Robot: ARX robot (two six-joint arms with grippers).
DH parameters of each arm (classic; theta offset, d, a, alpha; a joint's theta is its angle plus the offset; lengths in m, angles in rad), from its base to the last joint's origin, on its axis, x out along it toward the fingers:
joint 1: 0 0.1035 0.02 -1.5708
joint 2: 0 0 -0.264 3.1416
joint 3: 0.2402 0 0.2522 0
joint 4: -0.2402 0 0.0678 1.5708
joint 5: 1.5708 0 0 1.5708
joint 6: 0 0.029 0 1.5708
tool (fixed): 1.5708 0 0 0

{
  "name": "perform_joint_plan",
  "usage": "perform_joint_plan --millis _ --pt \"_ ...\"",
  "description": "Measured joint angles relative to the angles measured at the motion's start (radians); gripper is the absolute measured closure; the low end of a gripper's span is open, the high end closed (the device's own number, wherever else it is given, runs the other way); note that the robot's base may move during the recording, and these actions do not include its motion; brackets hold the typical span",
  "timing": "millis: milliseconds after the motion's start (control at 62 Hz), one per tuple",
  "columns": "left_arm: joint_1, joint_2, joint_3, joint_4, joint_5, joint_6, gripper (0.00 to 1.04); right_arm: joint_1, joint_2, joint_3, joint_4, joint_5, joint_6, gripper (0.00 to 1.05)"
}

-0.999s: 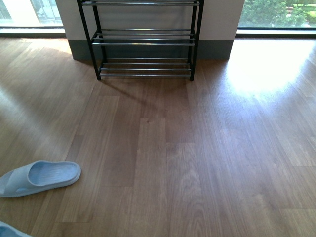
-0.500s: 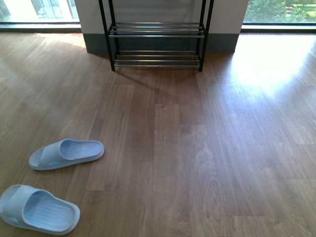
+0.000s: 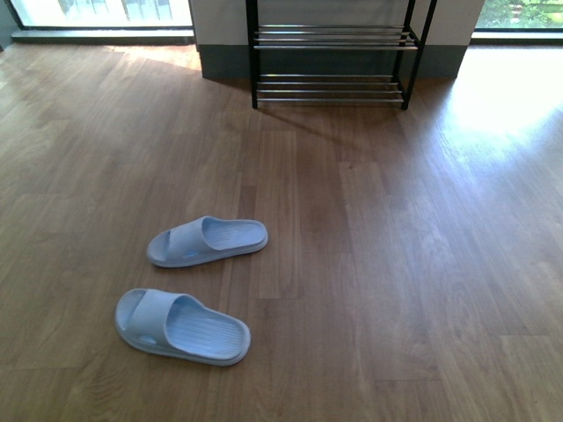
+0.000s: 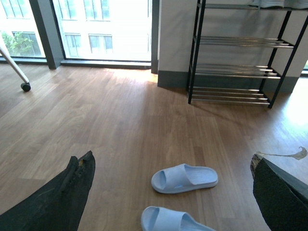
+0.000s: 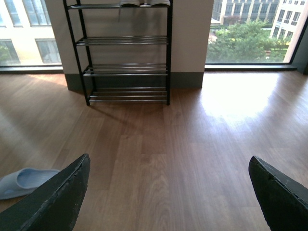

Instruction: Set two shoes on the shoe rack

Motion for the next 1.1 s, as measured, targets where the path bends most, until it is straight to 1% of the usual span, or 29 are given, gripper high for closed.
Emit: perform_joint_plan --millis 1096 --pt "0.0 0.0 0.0 0.0 0.0 0.0 0.09 0.0 0.0 0.0 0.0 0.0 0.0 0.09"
